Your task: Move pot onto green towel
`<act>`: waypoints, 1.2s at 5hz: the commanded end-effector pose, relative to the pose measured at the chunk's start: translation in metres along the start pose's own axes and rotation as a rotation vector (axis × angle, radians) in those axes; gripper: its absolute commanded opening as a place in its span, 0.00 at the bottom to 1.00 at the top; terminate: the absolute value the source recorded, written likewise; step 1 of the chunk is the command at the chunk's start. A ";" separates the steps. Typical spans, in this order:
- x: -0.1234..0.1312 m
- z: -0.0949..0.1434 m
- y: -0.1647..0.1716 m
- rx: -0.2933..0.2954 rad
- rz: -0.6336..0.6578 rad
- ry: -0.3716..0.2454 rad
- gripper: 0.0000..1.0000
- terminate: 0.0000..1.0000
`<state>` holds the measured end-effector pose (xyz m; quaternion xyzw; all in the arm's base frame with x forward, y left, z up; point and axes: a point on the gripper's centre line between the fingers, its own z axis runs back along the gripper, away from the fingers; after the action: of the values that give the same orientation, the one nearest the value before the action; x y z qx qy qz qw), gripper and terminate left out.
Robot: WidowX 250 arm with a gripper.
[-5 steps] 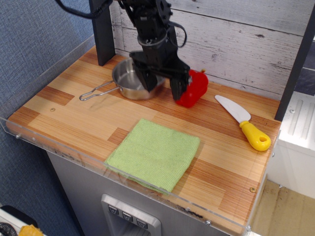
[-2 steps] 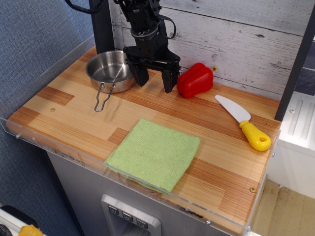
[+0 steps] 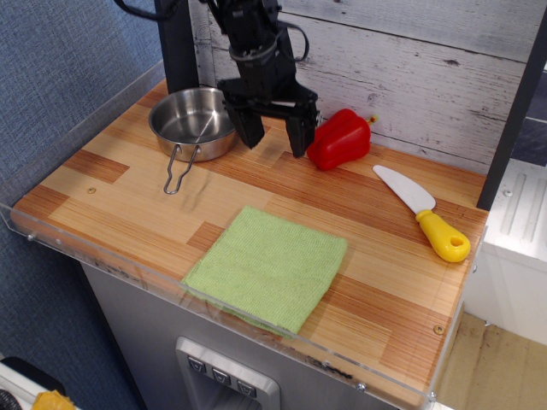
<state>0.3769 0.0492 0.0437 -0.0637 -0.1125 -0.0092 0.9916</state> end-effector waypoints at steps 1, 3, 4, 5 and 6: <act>0.012 0.039 0.018 0.023 0.041 -0.086 1.00 0.00; 0.007 0.038 0.049 0.042 0.081 -0.061 1.00 0.00; 0.003 0.030 0.061 0.051 0.100 -0.046 1.00 0.00; -0.003 0.005 0.056 0.063 0.077 -0.002 1.00 0.00; -0.009 -0.016 0.047 0.077 0.054 0.042 1.00 0.00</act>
<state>0.3719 0.0942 0.0111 -0.0308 -0.0797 0.0235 0.9961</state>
